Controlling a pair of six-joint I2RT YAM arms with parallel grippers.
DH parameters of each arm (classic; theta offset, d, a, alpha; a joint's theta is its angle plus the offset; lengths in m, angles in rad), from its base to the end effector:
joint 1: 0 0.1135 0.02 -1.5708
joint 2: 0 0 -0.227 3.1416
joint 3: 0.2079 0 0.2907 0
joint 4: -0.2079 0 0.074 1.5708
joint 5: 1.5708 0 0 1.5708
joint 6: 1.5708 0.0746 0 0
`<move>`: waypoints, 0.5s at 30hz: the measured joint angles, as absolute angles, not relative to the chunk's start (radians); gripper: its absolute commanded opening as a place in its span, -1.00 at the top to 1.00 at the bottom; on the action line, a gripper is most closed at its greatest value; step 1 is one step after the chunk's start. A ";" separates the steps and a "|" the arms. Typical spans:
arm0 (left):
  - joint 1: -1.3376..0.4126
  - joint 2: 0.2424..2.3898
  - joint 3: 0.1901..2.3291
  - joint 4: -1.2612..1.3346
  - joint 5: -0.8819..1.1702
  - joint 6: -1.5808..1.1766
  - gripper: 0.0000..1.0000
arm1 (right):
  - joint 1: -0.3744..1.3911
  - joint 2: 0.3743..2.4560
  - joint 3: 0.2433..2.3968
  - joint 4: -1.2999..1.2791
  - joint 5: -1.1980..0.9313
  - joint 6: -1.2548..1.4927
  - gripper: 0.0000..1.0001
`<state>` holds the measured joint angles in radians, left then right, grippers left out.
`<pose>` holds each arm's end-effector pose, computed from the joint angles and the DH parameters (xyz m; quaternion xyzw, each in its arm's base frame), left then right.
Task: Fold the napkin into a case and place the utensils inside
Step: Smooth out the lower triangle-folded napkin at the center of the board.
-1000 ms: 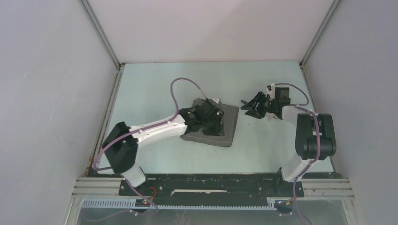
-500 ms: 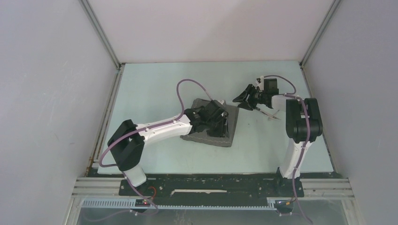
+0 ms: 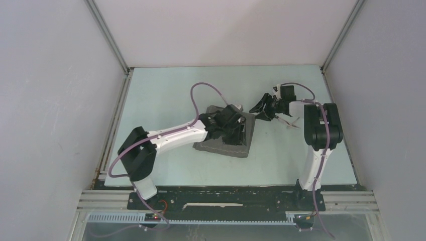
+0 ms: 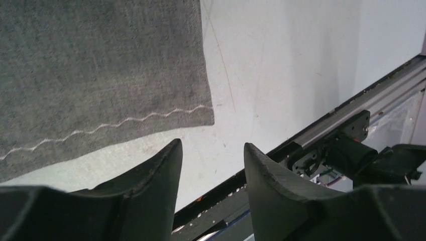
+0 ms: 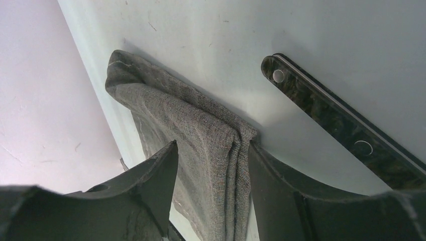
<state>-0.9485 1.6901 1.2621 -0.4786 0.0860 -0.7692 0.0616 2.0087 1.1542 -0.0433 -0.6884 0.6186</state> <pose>0.2409 -0.3467 0.1586 0.0985 0.9394 -0.2732 0.1820 0.4266 0.0738 0.0410 0.1372 0.8849 0.4040 0.1868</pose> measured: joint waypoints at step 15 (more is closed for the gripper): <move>-1.082 1.983 1.556 -0.659 -0.078 -0.722 0.22 | 0.067 2.058 1.182 -0.033 -0.719 0.609 0.27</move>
